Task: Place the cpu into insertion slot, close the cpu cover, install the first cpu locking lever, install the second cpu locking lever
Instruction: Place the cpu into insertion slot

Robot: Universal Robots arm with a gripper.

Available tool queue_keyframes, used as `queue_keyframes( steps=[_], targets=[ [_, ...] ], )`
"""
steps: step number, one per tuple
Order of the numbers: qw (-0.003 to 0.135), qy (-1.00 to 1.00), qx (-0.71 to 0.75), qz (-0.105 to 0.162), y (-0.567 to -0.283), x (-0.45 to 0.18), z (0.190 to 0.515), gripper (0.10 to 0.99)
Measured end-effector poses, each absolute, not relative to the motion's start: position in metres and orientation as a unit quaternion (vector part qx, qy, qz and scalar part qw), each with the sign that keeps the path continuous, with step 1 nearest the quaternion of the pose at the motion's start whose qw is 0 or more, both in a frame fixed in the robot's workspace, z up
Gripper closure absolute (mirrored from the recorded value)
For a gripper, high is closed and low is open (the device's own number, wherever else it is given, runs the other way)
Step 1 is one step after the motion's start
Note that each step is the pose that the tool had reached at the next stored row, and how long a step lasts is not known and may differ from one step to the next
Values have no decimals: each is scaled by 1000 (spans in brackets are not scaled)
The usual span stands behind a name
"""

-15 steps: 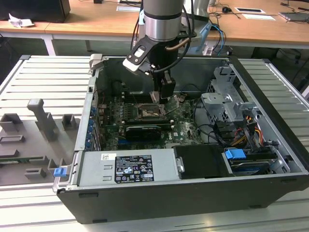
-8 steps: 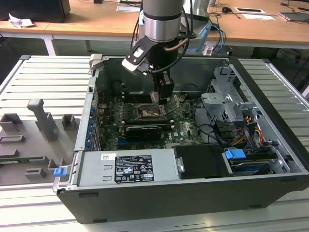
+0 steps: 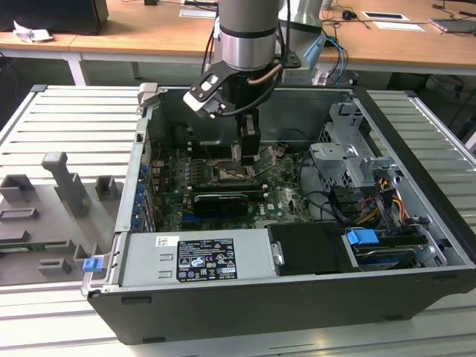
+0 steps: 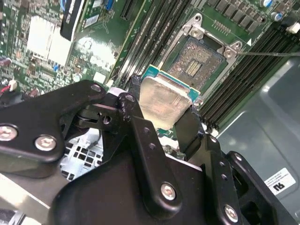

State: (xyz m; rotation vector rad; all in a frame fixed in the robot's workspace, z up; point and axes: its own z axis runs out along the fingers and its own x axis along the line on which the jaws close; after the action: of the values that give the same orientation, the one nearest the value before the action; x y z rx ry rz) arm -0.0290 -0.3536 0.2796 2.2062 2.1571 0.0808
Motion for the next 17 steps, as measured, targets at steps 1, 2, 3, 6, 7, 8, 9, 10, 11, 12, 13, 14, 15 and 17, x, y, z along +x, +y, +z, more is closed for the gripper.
queue_keyframes(
  steps=[1,2,3,6,7,8,9,10,11,12,13,14,15,17],
  targets=[
    [28,699,715,26,-354,-31,279,545],
    [28,698,715,26,-354,-33,278,545],
    [28,694,719,26,-354,-34,277,545],
    [29,665,746,25,-354,-34,274,545],
    [29,658,752,25,-354,-34,272,545],
    [29,653,757,24,-354,-34,270,545],
    [29,650,759,24,-353,-36,265,545],
    [29,653,756,24,-353,-36,263,545],
    [29,659,751,25,-353,-36,261,545],
    [28,667,744,25,-353,-36,260,545],
    [28,681,731,26,-353,-36,258,545],
    [28,689,724,26,-353,-36,257,545],
    [28,695,718,26,-353,-36,257,545],
    [27,699,714,26,-353,-36,256,545]
  ],
)
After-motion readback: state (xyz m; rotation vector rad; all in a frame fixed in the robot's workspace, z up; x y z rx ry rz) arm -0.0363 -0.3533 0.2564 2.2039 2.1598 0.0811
